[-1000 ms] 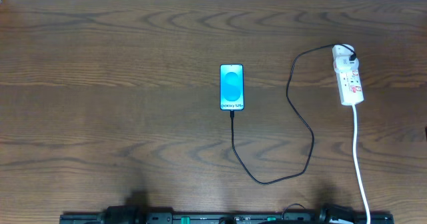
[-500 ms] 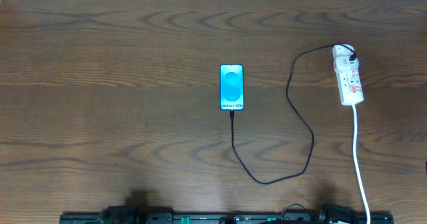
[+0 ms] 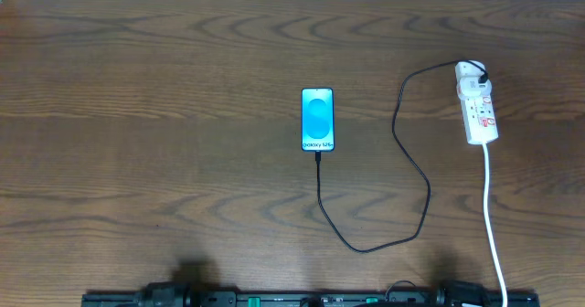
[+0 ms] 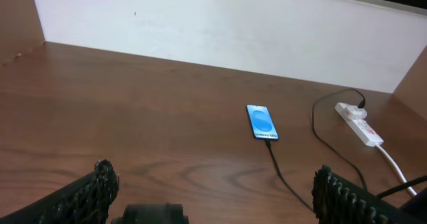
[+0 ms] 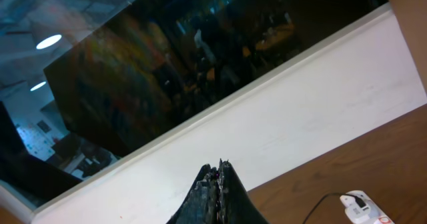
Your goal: Plug charger to phone and switch on socket
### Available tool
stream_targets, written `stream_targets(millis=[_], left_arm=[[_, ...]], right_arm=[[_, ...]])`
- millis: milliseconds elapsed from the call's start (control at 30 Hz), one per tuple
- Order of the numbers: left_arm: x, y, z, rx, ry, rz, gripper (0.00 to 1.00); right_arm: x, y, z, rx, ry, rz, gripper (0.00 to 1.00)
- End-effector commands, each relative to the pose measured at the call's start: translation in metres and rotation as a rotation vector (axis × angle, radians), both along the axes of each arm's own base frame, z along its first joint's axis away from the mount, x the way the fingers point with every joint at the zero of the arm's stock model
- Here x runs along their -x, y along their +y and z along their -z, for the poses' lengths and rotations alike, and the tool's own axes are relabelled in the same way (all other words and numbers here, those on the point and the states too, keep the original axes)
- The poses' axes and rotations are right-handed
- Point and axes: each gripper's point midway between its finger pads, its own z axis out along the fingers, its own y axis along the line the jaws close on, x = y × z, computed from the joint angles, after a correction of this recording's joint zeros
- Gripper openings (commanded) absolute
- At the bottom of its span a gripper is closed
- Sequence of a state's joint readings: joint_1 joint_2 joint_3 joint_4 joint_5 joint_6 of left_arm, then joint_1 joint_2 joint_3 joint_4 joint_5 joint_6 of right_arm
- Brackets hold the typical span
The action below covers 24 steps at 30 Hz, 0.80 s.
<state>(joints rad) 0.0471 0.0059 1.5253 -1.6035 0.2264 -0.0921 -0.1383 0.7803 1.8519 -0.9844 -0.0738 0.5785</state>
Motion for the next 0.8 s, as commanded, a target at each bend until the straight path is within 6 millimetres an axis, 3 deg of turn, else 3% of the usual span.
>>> stream_targets(millis=[0, 167, 367, 533, 767], left_arm=[[-0.011, 0.014, -0.008, -0.02, -0.033, -0.083, 0.94], [-0.057, 0.021, -0.02, -0.023, -0.066, -0.105, 0.94], [-0.145, 0.025, 0.006, -0.023, -0.038, -0.104, 0.94], [-0.205, 0.028, 0.029, -0.023, -0.08, -0.105, 0.94], [-0.248, 0.03, 0.051, -0.022, -0.16, -0.106, 0.94]], right_arm=[[0.002, -0.002, -0.001, 0.018, -0.005, 0.013, 0.02], [0.003, -0.002, -0.002, 0.018, -0.008, 0.013, 0.02], [0.003, -0.002, -0.002, 0.018, -0.011, 0.013, 0.04], [0.003, -0.002, -0.002, 0.018, -0.01, 0.013, 0.03], [0.003, -0.002, -0.002, 0.018, -0.01, 0.013, 0.03]])
